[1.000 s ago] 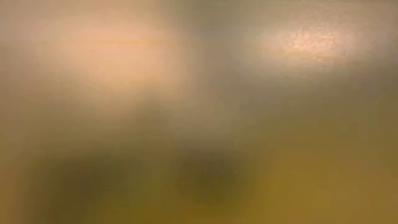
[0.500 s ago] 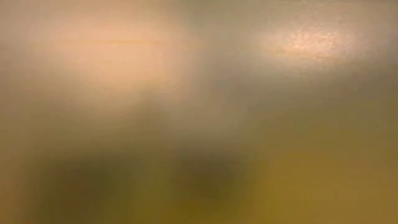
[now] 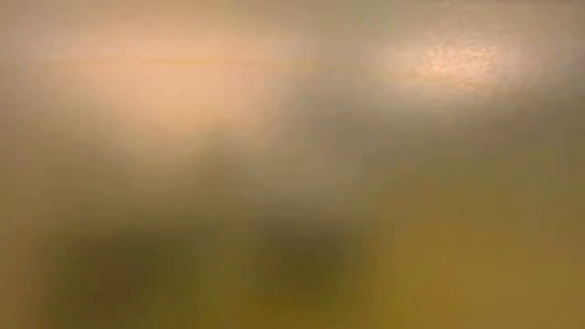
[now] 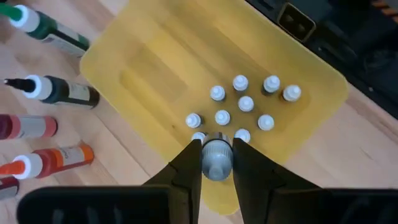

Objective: Pick & Place food coloring
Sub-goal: Put the small black food coloring bottle in the yellow bin

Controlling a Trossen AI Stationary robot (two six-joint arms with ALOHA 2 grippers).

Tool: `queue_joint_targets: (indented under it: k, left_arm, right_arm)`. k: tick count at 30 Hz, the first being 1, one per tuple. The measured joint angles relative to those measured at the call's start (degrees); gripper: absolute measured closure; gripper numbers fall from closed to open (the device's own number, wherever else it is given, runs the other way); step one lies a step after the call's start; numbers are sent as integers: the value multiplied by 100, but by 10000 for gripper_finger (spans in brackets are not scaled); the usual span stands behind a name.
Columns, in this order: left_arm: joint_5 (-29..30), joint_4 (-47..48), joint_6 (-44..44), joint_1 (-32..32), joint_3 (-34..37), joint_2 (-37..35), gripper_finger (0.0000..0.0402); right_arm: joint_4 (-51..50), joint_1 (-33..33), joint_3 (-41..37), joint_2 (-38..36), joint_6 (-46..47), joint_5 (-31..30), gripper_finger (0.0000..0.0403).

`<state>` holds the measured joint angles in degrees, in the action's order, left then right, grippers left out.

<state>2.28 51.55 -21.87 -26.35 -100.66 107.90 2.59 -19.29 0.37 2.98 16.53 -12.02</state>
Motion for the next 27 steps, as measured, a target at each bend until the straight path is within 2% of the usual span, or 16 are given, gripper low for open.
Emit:
queue_joint_targets:
  k: [5,8,21,27]
  left_arm:
    - [148,-196,274,61,-102,170,339]
    - [257,-139,436,96,-500,447,339]
    - [291,1083,538,226,-3211,1924,339]
    - [292,1175,564,285,-3223,2156,339]
  right_arm:
    - [-2,1,2,2,0,-1,264]
    - [4,0,0,-6,0,1,266]
    - [1,-2,1,70,0,1,266]
    - [0,-2,0,72,0,1,264]
